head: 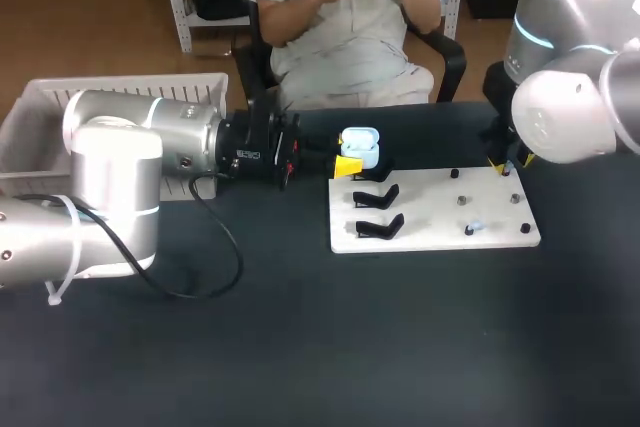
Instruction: Pick up each earbud case from the left stands, insert the matching earbuds, close the lid, and place the case in the box.
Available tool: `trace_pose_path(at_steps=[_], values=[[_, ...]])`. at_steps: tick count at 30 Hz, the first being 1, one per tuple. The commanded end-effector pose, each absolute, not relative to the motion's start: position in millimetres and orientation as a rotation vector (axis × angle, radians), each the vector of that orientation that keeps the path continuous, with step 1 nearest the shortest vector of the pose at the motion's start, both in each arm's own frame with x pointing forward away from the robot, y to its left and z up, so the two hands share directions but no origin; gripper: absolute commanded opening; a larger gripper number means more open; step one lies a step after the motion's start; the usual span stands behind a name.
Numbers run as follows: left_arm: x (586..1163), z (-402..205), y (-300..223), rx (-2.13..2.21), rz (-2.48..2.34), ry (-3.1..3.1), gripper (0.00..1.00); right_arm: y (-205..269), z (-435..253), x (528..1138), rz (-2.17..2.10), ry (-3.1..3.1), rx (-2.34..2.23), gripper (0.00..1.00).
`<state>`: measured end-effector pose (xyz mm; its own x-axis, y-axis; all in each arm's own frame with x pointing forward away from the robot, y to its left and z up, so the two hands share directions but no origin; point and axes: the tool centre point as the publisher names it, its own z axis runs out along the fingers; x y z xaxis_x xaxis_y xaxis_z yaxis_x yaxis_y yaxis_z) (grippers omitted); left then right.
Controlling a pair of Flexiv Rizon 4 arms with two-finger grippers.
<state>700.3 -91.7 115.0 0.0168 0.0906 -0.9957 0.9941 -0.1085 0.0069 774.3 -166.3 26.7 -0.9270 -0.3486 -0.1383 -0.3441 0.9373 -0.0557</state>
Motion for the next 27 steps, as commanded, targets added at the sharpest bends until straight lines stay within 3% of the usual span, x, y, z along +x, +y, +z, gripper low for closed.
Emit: trace_pose_path(at_steps=[1,12,14,18,27], values=[[699.1,114.8,-91.9,1.360,-1.230,1.214,0.00,-165.6,25.8,771.7,-0.055,2.944,-0.523,0.42],[699.1,114.8,-91.9,1.360,-1.230,1.214,0.00,-165.1,24.4,773.2,-0.068,2.946,-0.530,0.36],[699.1,114.8,-91.9,1.360,-1.230,1.214,0.00,-164.8,23.8,773.6,-0.069,2.947,-0.531,0.30],[699.1,114.8,-91.9,1.360,-1.230,1.214,0.00,-163.6,23.3,773.7,-0.067,2.950,-0.534,0.00],[699.1,114.8,-91.9,1.360,-1.230,1.214,0.00,-163.2,32.7,768.5,-0.083,2.950,-0.513,0.00]])
